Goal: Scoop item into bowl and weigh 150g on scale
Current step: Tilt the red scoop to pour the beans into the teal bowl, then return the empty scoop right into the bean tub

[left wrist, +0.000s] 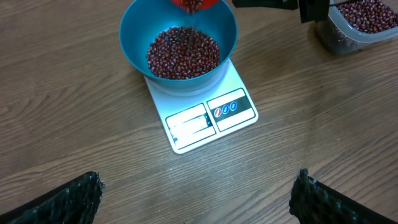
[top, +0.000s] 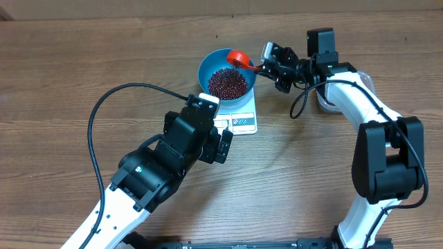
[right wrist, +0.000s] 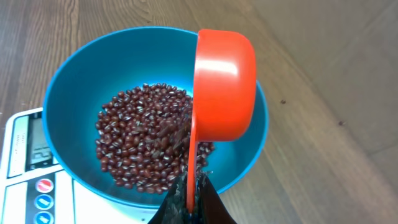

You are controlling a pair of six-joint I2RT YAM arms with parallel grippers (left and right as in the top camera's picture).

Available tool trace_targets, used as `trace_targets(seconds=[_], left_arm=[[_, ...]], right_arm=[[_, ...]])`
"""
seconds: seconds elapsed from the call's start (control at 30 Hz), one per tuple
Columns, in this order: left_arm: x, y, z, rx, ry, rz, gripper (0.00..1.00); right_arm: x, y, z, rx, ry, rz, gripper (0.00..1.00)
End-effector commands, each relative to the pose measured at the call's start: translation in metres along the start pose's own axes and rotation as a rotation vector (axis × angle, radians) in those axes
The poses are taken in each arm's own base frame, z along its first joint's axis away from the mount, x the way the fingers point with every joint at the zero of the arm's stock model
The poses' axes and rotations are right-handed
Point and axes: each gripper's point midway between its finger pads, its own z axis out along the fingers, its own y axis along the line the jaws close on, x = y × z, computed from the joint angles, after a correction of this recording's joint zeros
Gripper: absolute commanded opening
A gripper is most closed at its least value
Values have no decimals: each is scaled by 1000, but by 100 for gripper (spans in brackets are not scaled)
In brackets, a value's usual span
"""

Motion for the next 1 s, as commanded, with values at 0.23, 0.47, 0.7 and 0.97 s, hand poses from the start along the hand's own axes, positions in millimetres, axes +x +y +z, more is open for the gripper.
trace_targets(seconds=[0.23, 0.47, 0.7, 0.97], left_arm=[[-1, 4, 2, -17, -2, -17, 100], [-1, 4, 2, -17, -2, -18, 100], [-1, 4, 2, -17, -2, -18, 100], [-1, 4, 2, -17, -2, -18, 99]], right_arm=[[-2, 0, 3, -3, -6, -40, 4], [-26, 28, -32, -64, 37, 49, 4], [-67, 35, -80, 19, 69, 203, 4], [-7, -21, -142, 527, 289, 814, 4]])
